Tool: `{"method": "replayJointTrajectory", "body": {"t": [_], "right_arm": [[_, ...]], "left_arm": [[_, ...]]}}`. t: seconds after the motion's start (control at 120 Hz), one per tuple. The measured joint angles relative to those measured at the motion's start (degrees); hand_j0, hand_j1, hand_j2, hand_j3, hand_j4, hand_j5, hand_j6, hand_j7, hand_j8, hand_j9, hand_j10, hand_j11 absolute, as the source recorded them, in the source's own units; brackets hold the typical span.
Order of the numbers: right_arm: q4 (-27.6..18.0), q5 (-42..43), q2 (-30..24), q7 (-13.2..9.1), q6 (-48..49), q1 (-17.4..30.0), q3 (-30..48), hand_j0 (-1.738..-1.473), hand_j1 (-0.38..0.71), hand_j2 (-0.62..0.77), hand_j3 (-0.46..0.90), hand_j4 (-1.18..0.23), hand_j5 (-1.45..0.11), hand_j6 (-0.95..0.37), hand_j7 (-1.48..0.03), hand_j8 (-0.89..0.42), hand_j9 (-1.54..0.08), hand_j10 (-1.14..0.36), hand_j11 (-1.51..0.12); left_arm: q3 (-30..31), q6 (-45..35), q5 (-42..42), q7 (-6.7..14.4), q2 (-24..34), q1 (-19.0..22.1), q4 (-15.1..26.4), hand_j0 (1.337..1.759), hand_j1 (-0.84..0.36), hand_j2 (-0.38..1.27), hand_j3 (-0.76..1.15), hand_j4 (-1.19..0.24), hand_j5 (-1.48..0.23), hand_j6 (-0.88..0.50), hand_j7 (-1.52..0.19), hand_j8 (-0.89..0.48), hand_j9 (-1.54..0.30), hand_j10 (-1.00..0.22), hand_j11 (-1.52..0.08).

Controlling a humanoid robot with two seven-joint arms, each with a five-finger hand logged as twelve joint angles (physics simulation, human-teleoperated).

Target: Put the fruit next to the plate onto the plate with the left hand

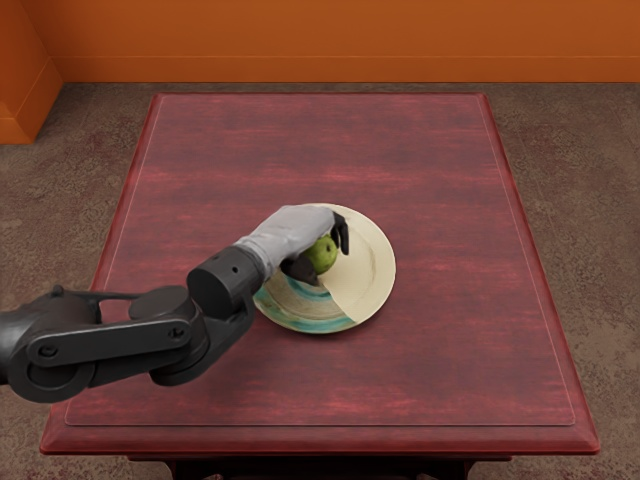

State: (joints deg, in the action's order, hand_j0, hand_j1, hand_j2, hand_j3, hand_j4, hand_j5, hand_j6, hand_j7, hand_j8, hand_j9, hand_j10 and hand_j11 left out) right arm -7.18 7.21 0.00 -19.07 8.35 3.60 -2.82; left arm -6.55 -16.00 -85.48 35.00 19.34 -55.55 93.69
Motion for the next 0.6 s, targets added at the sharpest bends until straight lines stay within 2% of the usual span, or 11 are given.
{"method": "replayJointTrajectory", "body": {"t": [0.175, 0.3, 0.475, 0.6], "right_arm": [[0.0, 0.0, 0.0, 0.0, 0.0, 0.0, 0.0, -1.658, -0.35, 0.0, 0.0, 0.0, 0.0, 0.0, 0.0, 0.0, 0.0, 0.0, 0.0], [0.1, 0.0, 0.0, 0.0, 0.0, 0.0, 0.0, -1.658, -0.35, 0.0, 0.0, 0.0, 0.0, 0.0, 0.0, 0.0, 0.0, 0.0, 0.0], [0.1, 0.0, 0.0, 0.0, 0.0, 0.0, 0.0, -1.658, -0.35, 0.0, 0.0, 0.0, 0.0, 0.0, 0.0, 0.0, 0.0, 0.0, 0.0], [0.1, 0.0, 0.0, 0.0, 0.0, 0.0, 0.0, -1.658, -0.35, 0.0, 0.0, 0.0, 0.0, 0.0, 0.0, 0.0, 0.0, 0.0, 0.0]], "left_arm": [[0.0, 0.3, 0.0, 0.0, -0.8, 0.1, -0.6, 1.653, -0.27, 0.27, 0.0, -0.64, -0.85, -0.47, -0.85, -0.4, -0.85, -0.51, -0.86], [0.0, 1.5, 0.0, 0.0, -1.6, 0.0, -0.7, 1.654, -0.24, 0.25, 0.0, -0.59, -0.78, -0.49, -0.78, -0.43, -0.78, -0.53, -0.79], [0.0, 2.0, -0.1, 0.0, -1.5, -0.1, -0.6, 1.656, -0.1, 0.14, 0.0, -0.41, -0.54, -0.37, -0.54, -0.35, -0.54, -0.39, -0.55], [-0.1, 2.1, -0.1, 0.0, -1.3, -0.3, -0.5, 1.657, -0.02, 0.1, 0.0, -0.33, -0.43, -0.31, -0.43, -0.29, -0.43, -0.32, -0.43]]}}
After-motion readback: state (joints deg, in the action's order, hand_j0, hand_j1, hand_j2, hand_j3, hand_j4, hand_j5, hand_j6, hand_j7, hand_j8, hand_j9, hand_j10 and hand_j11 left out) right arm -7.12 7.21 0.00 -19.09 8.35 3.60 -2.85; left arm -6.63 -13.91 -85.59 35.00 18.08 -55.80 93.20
